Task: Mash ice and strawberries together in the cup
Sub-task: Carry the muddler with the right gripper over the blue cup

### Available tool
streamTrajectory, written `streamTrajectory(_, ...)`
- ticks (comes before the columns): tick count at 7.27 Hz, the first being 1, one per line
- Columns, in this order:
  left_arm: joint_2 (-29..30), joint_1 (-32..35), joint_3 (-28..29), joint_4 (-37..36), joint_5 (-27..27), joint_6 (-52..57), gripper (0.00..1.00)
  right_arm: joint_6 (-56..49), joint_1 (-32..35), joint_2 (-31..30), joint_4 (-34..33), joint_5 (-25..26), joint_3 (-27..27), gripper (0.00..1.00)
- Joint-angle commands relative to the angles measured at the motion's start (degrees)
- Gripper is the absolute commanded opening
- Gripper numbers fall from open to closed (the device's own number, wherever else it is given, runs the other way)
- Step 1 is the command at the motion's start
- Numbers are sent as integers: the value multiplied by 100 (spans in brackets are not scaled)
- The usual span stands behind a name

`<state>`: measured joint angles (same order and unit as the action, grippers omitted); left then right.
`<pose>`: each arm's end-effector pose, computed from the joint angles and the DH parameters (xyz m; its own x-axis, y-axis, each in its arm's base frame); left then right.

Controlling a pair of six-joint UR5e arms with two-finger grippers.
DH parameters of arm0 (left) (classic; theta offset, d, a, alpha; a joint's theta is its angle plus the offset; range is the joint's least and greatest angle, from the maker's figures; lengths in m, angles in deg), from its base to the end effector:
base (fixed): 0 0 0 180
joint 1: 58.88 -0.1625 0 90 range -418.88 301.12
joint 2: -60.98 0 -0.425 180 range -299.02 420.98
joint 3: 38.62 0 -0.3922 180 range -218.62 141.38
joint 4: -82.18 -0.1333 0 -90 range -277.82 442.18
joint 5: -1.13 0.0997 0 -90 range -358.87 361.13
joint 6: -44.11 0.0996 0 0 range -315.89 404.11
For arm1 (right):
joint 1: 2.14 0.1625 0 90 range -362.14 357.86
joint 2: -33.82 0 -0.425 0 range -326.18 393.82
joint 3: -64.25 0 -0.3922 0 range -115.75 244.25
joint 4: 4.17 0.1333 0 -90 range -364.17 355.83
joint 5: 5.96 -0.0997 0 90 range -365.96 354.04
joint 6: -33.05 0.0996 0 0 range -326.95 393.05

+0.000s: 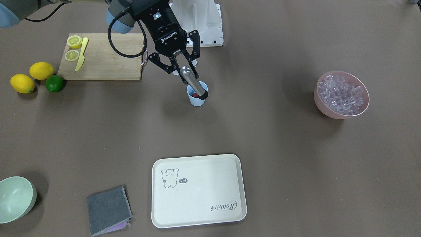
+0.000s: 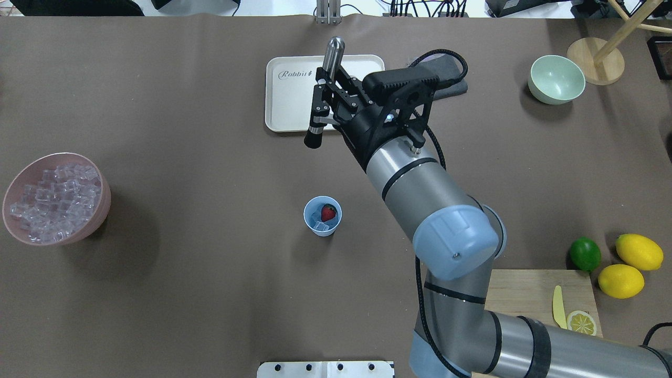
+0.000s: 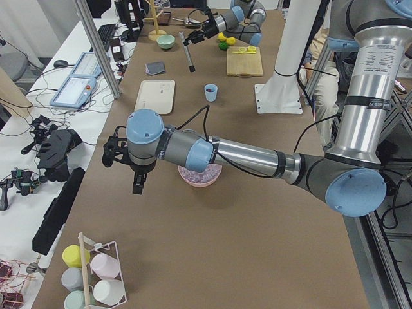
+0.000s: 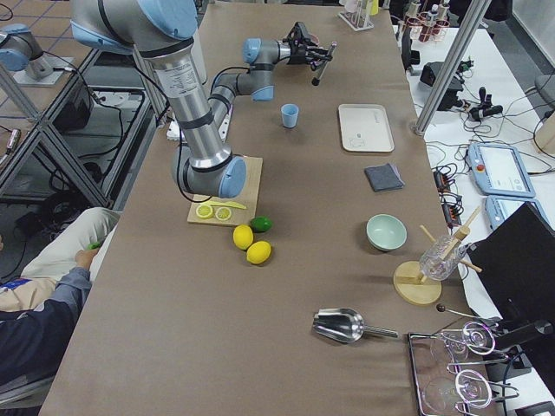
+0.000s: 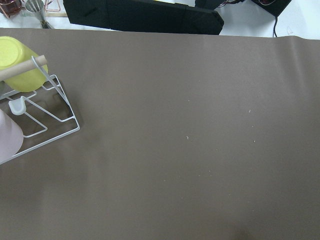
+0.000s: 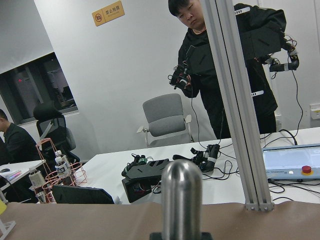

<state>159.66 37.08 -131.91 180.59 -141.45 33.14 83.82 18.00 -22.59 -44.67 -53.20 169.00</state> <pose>-0.1123 -0.5537 0.5233 0.6030 0.0307 -0.7972 0.2160 0.9556 0.2002 -0.4516 -0.3796 0.1148 0.4600 -0.3259 0.8259 -0.7659 0.3249 0.5548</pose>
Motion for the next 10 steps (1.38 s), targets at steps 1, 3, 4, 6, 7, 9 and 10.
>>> streamTrajectory(1,-165,115,-91,11,-50,-2,98,-93,-604,-72,7,1090,-103,0)
streamTrajectory(3,-183,116,-118,11,-51,-2,98,-93,-948,-159,7,1672,-227,0)
streamTrajectory(4,-218,116,-136,11,-51,-2,98,-102,-1002,-220,7,1770,-262,0)
streamTrajectory(6,-244,116,-127,11,-59,-2,98,-102,-1117,-221,7,1965,-367,0)
streamTrajectory(7,-245,125,-136,20,-59,-2,98,-102,-1152,-212,16,1965,-368,0)
streamTrajectory(9,-245,125,-136,20,-59,-62,98,-102,-1283,-212,16,1982,-377,0)
streamTrajectory(10,-245,125,-136,20,-59,-63,98,-102,-1319,-221,8,2026,-385,0)
